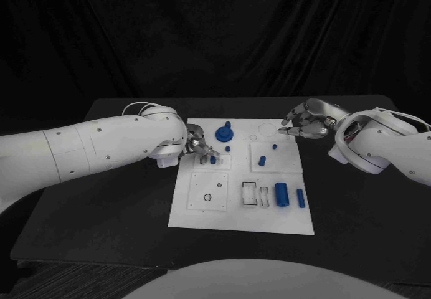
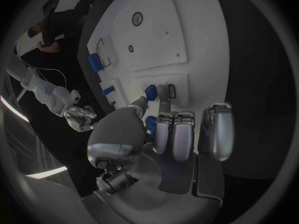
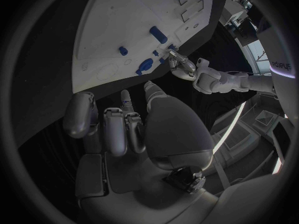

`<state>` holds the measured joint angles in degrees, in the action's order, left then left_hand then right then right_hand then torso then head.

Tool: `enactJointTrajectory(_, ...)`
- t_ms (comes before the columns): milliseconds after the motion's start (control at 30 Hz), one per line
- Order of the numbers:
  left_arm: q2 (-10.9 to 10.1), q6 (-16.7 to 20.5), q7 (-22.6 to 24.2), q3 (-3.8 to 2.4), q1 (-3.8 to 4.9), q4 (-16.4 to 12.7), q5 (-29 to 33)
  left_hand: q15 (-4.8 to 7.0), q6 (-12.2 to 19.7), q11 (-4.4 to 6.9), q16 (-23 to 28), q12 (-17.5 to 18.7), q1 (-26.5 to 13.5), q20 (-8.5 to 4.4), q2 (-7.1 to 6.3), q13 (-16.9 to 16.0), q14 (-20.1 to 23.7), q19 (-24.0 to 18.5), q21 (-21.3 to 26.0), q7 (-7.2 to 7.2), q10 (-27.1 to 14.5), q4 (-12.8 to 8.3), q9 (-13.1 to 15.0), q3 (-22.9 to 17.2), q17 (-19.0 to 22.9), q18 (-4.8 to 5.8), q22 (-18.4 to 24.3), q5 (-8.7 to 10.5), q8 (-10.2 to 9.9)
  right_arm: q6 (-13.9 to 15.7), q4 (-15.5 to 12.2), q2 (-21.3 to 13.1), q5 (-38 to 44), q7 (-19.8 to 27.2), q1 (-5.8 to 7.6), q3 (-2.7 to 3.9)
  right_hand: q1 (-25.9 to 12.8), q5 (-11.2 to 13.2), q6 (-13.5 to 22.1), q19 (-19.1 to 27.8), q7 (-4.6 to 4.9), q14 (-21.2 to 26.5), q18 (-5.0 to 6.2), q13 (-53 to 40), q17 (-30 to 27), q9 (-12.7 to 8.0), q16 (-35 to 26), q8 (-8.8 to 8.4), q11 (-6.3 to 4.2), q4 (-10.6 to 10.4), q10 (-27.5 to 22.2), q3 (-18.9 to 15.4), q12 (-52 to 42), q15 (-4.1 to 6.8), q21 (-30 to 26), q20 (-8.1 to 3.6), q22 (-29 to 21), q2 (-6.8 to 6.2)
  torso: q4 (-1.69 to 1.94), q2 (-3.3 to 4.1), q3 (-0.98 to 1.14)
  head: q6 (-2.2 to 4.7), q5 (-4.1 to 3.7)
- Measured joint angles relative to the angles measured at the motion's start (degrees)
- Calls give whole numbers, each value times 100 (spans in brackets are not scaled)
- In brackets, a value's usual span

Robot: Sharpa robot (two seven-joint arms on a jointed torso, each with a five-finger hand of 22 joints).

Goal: Assemble the parts on the task board

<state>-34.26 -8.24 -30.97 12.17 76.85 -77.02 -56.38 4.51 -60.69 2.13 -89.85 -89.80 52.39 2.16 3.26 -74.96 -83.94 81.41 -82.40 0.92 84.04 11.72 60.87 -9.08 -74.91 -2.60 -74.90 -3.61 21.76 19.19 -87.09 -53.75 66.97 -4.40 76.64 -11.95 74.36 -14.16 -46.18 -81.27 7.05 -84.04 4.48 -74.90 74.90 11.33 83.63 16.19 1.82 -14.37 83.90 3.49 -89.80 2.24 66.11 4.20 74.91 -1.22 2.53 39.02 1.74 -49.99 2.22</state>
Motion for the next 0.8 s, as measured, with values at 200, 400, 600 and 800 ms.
enactJointTrajectory(200, -120, 166, 98, 0, 44, -104, 0, 0, 21, 0, 0, 0, -279, 0, -136, 0, 0, 0, 0, 21, 0, 380, 81, 380, 0, 0, 0, 66, 0, 0, 0, -6, 0, 0, 0, 0, 0, 0, 0, 0, 0, 0, 0, 0, 0, -6, 0, 0, 0, -17, 0, -17, 0, 0, 0, 0, -1, 0, -1, -2, 1, 0, -8)
enactJointTrajectory(400, -238, 412, 326, 0, 85, -183, 0, 0, 42, 0, 0, 0, -697, 0, -237, 0, 0, 0, 0, 42, 0, 510, 105, 926, 0, 0, 0, 67, -1, 0, 0, -11, 0, -1, -1, 0, 0, 0, 0, 0, 0, 0, 0, 0, 0, -6, 0, 0, 0, -17, 0, -17, 0, 0, 0, 0, -1, 0, -1, -2, 1, 0, -16)
enactJointTrajectory(600, -360, 660, 573, 0, 178, -214, 0, -1, 45, -1, 0, 0, -265, 0, -62, 0, 0, 0, 0, 39, 0, 360, 135, 930, 0, 1, 0, 51, -41, 0, -2, -24, 0, -3, -1, 0, 0, 0, 0, 0, 0, 0, 0, 0, 0, -5, 0, 0, 0, -17, 0, -17, 0, 0, 0, 0, 4, 0, -1, -1, 3, 0, -18)
enactJointTrajectory(800, -493, 728, 643, 0, 327, -190, 0, -1, 96, -1, 0, 0, 407, -21, 52, 0, 0, 21, 0, 29, 0, 176, 224, 809, 0, 0, 0, -16, -41, 0, -18, -58, 0, -9, -1, 0, 0, 0, 0, 0, 0, 0, 0, 0, 0, -5, 0, 0, 0, -17, 0, -17, 0, 0, 0, 0, 4, 0, -1, 1, 2, 0, -22)
